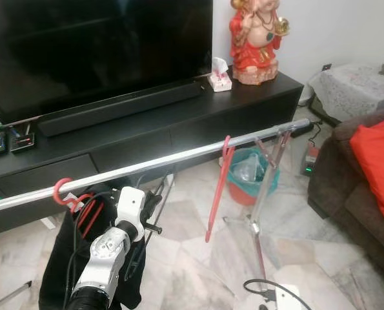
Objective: Hang hanger
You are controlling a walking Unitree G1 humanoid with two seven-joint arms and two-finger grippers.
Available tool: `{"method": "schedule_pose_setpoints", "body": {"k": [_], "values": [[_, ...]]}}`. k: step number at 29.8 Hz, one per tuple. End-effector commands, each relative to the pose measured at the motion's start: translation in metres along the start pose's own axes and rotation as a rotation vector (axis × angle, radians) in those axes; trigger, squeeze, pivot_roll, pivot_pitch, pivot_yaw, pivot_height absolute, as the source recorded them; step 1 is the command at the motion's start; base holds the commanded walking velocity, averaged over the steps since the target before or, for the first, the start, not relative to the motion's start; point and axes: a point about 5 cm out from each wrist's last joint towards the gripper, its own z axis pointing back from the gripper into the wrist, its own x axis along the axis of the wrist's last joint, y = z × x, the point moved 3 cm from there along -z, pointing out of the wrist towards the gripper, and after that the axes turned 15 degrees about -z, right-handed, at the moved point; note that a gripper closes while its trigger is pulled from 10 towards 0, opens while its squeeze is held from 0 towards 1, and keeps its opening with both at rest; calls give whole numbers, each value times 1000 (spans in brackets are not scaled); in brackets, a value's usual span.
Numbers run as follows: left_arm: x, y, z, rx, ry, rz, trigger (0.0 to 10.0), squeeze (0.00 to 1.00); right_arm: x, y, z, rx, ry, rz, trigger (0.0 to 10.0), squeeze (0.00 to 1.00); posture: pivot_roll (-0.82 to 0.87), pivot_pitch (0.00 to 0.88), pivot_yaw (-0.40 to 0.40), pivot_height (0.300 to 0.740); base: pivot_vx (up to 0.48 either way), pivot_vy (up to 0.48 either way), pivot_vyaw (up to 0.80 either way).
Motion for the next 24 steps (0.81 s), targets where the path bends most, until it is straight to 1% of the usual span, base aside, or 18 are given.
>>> {"method": "schedule_pose_setpoints", "body": {"k": [1, 2, 4, 6, 9, 10, 16, 21, 24], "values": [[8, 6, -3, 14, -8, -28, 10000, 0, -2, -3, 0, -6, 4, -2, 10000, 0, 7, 0, 65, 740, 0, 0, 0], [7, 6, -3, 13, 2, -40, 10000, 0, -2, -3, 0, -6, 4, -1, 10000, 0, 6, 0, 64, 740, 0, 0, 0], [8, 6, -3, 19, -4, -26, 10000, 0, -2, -3, 0, -5, 3, -3, 10000, 0, 6, 0, 62, 740, 0, 0, 0], [7, 7, -3, 32, 8, -29, 10000, 0, -2, -4, 0, -4, 3, -3, 10000, 0, 8, 0, 58, 740, 0, 0, 0], [5, 11, -4, 70, 35, -20, 10000, 0, -2, -5, 0, -11, 13, 15, 10000, 0, 7, 0, 55, 740, 0, 0, 0], [7, 12, -6, 75, 27, -3, 10000, 0, -3, -5, 0, -14, 17, 18, 10000, 0, 7, 0, 52, 740, 0, 0, 0], [17, 15, -14, 100, 17, -20, 10000, 0, -4, -4, 0, -3, 33, 41, 10000, 0, 3, 0, 52, 740, 0, 0, 0], [22, 15, -17, 103, 3, -12, 10000, 0, -7, -6, 0, -39, 49, 15, 10000, 0, -12, 0, 60, 740, 0, 0, 0], [23, 10, -20, 95, 7, -17, 10000, 0, -10, -8, 1, -69, 60, -22, 10000, 0, -20, 0, 64, 740, 0, 0, 0]]}}
